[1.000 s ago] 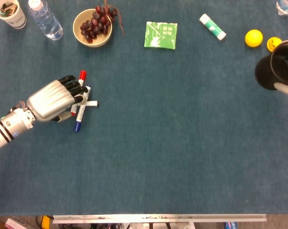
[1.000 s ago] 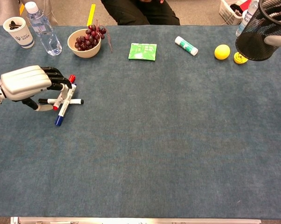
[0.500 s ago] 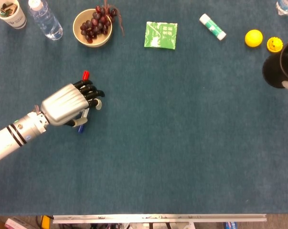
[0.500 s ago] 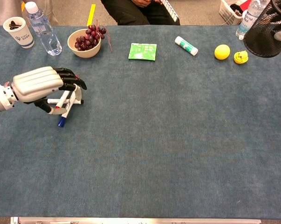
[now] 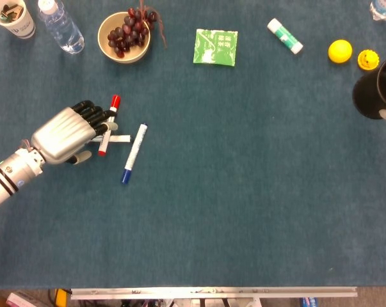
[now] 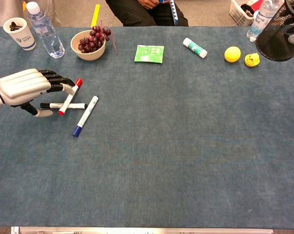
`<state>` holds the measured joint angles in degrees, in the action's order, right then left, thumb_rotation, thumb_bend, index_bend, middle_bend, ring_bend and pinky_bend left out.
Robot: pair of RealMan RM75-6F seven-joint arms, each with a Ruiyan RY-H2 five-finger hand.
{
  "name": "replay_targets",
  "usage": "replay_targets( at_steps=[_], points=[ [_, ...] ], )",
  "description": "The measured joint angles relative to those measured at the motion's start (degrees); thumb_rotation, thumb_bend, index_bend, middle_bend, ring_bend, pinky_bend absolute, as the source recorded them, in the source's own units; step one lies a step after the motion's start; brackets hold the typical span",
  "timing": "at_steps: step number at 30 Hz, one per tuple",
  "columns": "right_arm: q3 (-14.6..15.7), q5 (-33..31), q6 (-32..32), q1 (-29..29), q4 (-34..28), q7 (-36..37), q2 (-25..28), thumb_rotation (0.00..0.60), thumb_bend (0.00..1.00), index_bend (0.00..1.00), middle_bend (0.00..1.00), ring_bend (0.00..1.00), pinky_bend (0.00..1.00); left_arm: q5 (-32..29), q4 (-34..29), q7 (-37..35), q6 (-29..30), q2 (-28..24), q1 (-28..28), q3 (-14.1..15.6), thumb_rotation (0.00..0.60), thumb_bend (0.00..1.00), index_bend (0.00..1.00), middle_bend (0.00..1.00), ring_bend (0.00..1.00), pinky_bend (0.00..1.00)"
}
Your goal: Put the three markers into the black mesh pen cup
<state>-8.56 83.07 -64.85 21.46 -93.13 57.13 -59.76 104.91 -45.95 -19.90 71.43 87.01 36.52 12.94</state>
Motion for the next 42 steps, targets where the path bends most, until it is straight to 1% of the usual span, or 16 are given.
replay_targets(
  at_steps=[6,9,13,32,42],
  points=[
    [0.08,0.04,-0.33,-0.26,-0.1,0.17,0.02,0.6,0.36,0.49,0.45,0.33,0.29,0.3,0.04,-0.06,0.29,0.12,0.11,0.03,0.6,0.24,0.23,0.15,0.19,0.21],
    [0.14,0.01,-0.48,-0.42,-0.16,0.08,0.12,0.6,0.36,0.49,0.45,0.33,0.29,0.55,0.84,-0.65,0.43,0.59,0.19,0.15,0.6,0.24,0.26,0.16,0.19,0.21],
    [0.08,-0.12,-0.69,-0.57,-0.38,-0.14,0.32,0.6,0.36,0.49,0.45,0.33,0.29,1.16,2.63,-1.52,1.01,1.58,0.21,0.5,0.6,0.24,0.32,0.16,0.19,0.21],
    [-0.38,-1.27,-0.63,-0.8,-1.97,-2.33,0.73,0.6,0.36,0.49,0.45,0.33,0.29,3.12,11.96,-5.57,2.25,6.69,1.22,1.97,0.6,0.24,0.44,0.18,0.19,0.21],
    [-0.66,-1.61,-0.47,-0.81,-2.18,-2.83,0.66,0.6,0.36,0.5,0.45,0.33,0.29,3.69,13.35,-6.8,2.79,7.88,2.44,2.43,0.6,0.24,0.44,0.18,0.19,0.21]
  ],
)
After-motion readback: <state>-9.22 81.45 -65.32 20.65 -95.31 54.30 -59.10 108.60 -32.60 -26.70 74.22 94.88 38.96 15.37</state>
